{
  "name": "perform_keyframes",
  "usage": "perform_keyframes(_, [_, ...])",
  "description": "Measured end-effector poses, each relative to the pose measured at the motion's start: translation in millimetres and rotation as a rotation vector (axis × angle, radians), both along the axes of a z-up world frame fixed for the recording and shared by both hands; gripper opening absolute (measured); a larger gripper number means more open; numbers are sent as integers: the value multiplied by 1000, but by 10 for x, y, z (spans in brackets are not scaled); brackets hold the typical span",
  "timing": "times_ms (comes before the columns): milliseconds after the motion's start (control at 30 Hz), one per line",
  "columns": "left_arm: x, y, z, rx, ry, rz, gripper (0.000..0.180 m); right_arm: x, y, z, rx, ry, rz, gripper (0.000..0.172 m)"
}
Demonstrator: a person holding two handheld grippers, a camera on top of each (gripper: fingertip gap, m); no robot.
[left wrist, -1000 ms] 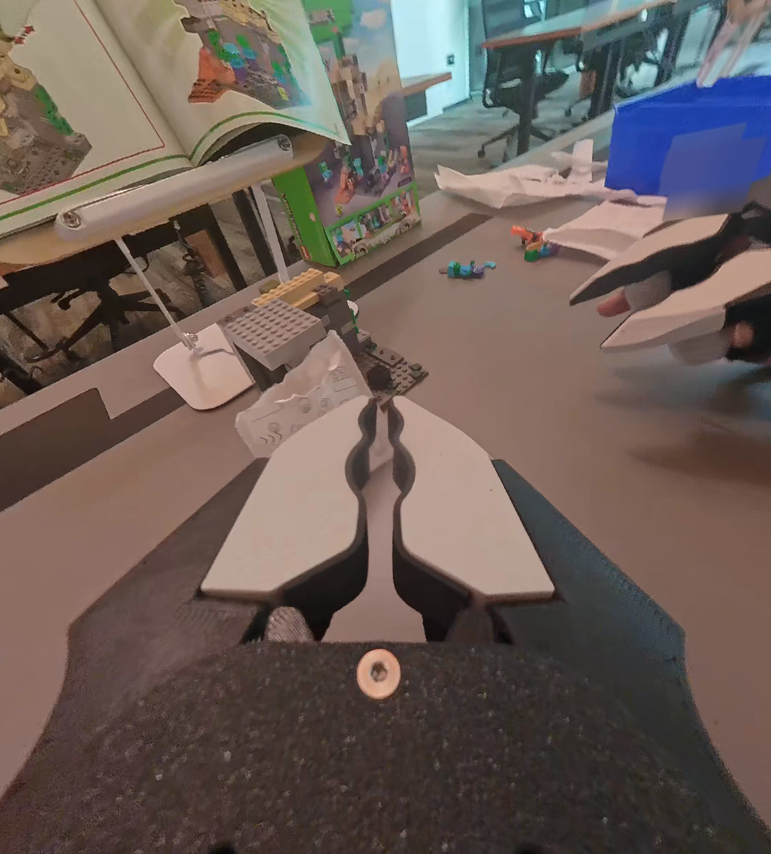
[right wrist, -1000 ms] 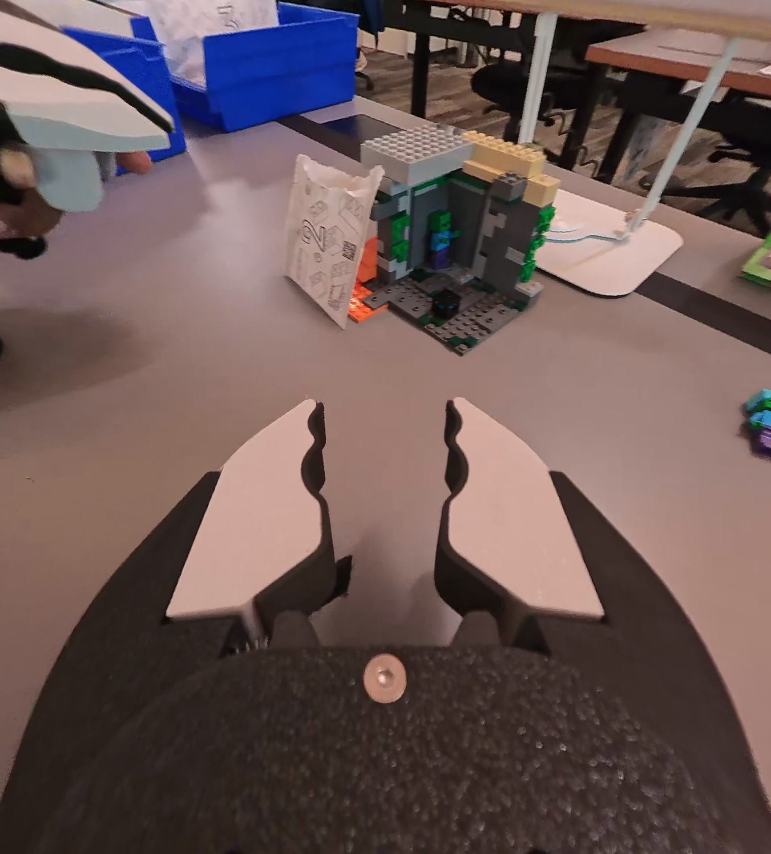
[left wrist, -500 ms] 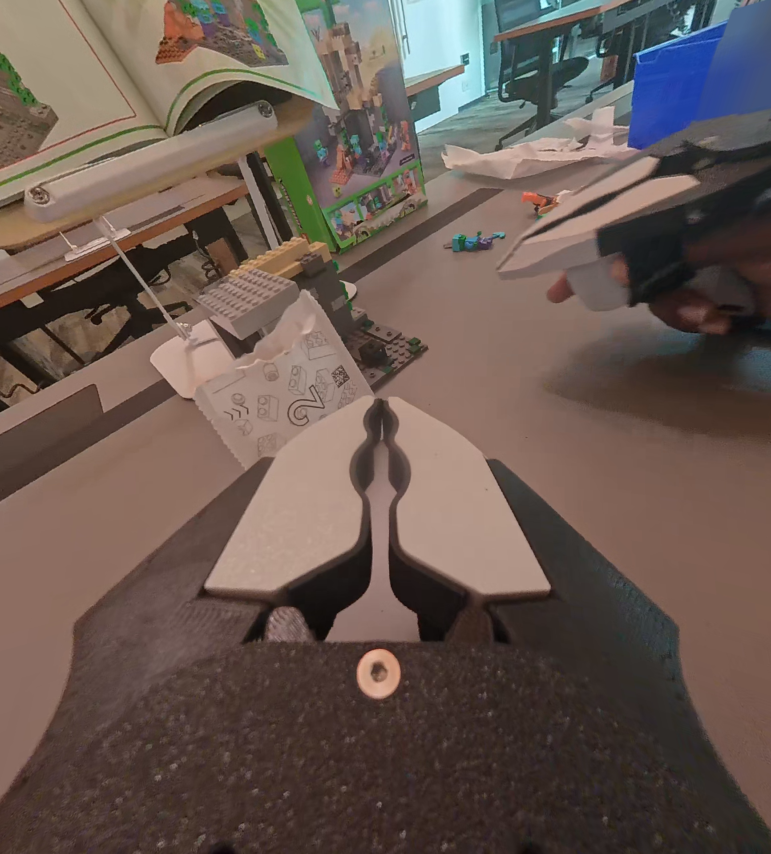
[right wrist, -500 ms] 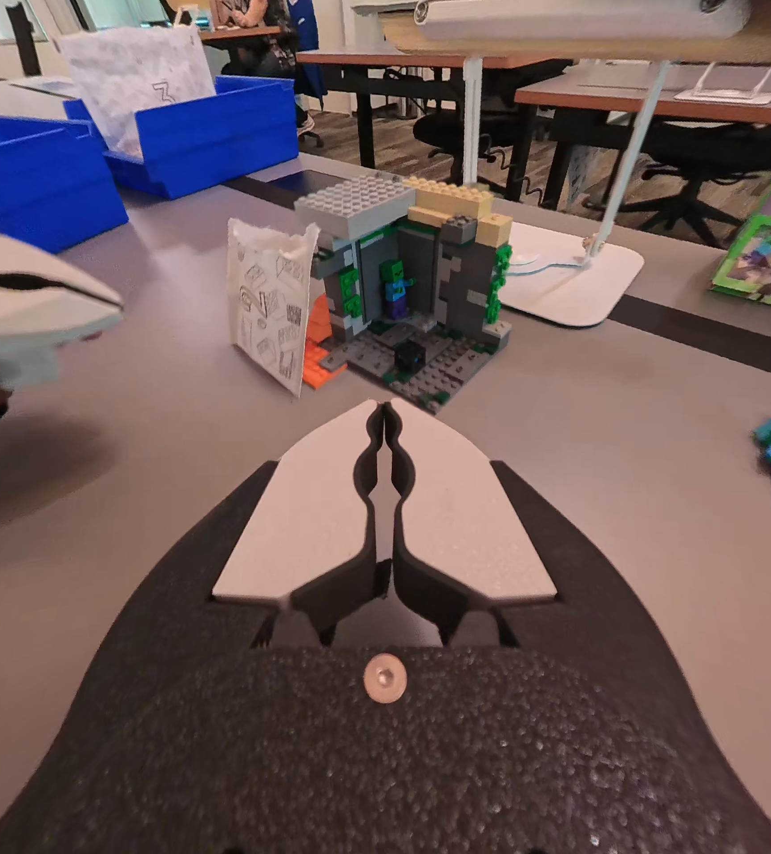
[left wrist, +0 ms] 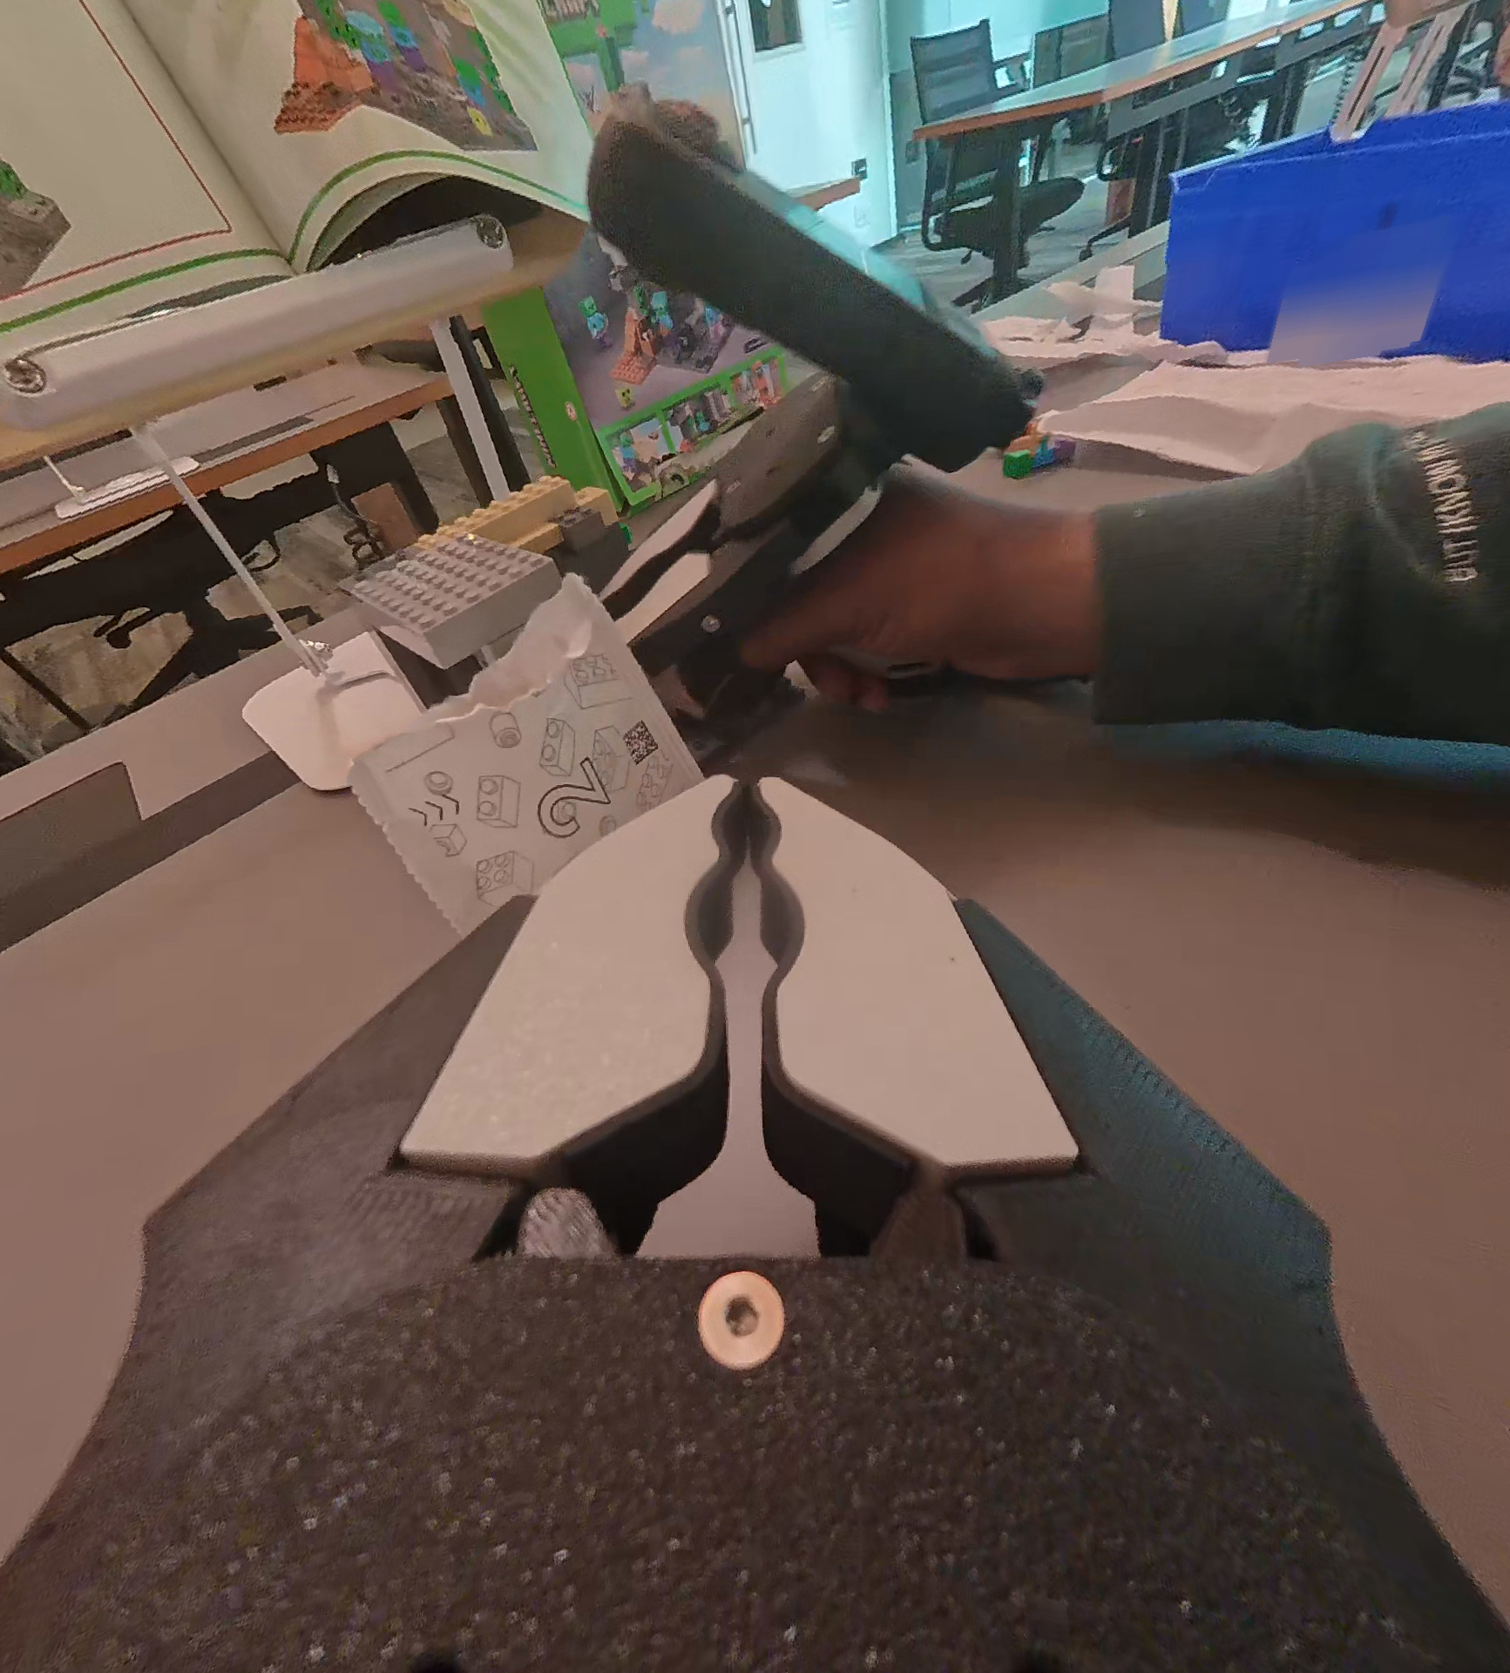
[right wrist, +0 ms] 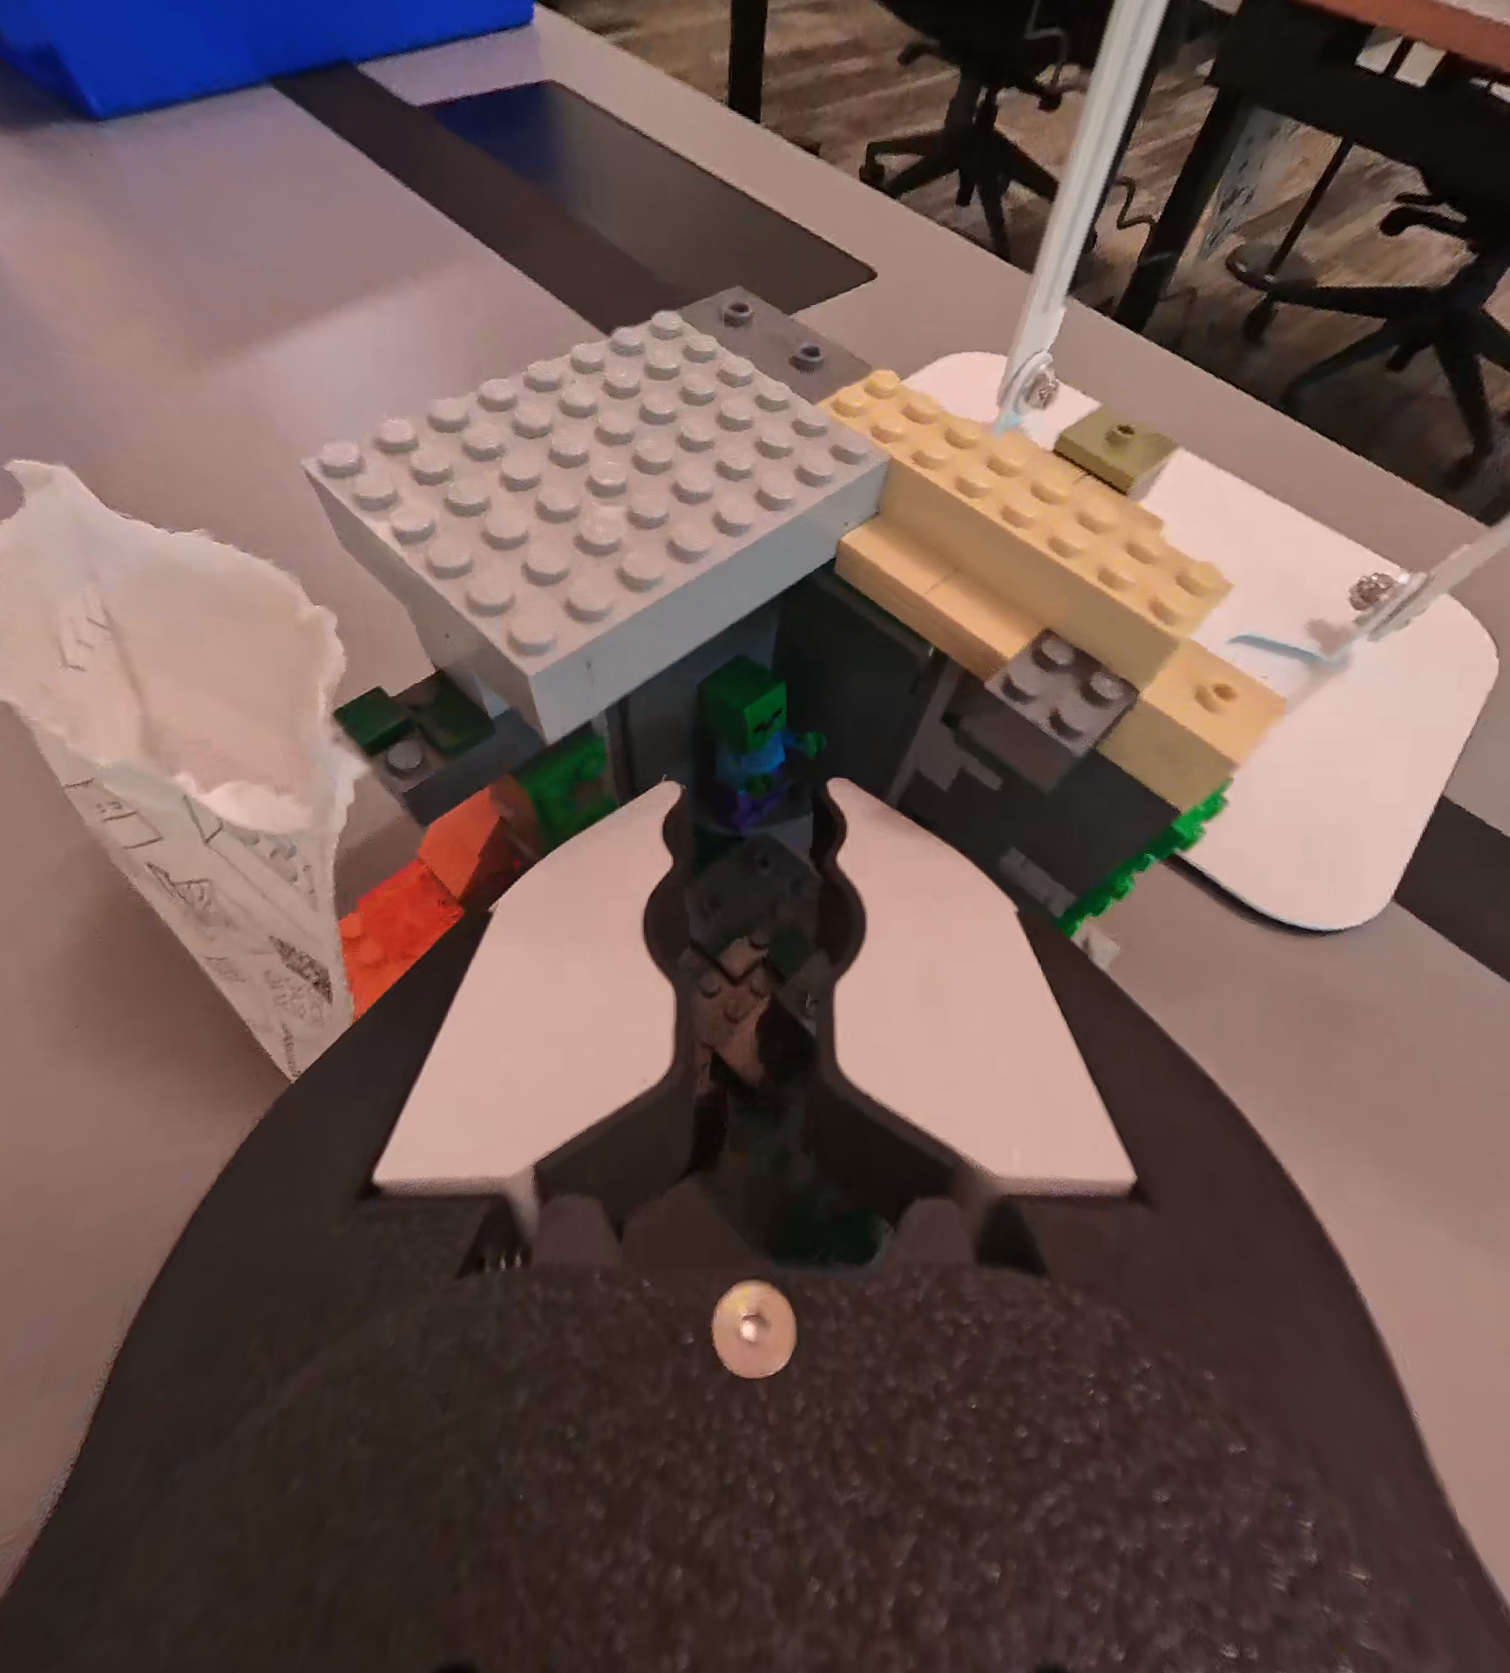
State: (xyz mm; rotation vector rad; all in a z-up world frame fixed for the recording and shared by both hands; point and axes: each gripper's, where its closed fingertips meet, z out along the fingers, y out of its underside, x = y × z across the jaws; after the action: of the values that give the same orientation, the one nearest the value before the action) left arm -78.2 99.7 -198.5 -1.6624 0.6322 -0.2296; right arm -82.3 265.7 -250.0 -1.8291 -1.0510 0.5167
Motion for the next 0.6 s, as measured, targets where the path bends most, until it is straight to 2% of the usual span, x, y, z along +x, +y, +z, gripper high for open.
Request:
perform_keyframes(333, [27,-39,38,-5,-22,-35,0,-121,99,-131,-25,-88,-7,13])
perform_keyframes(600, [48,-29,-68,-43,-3,-48,0,-127,64,-88,-52,-20,28,11])
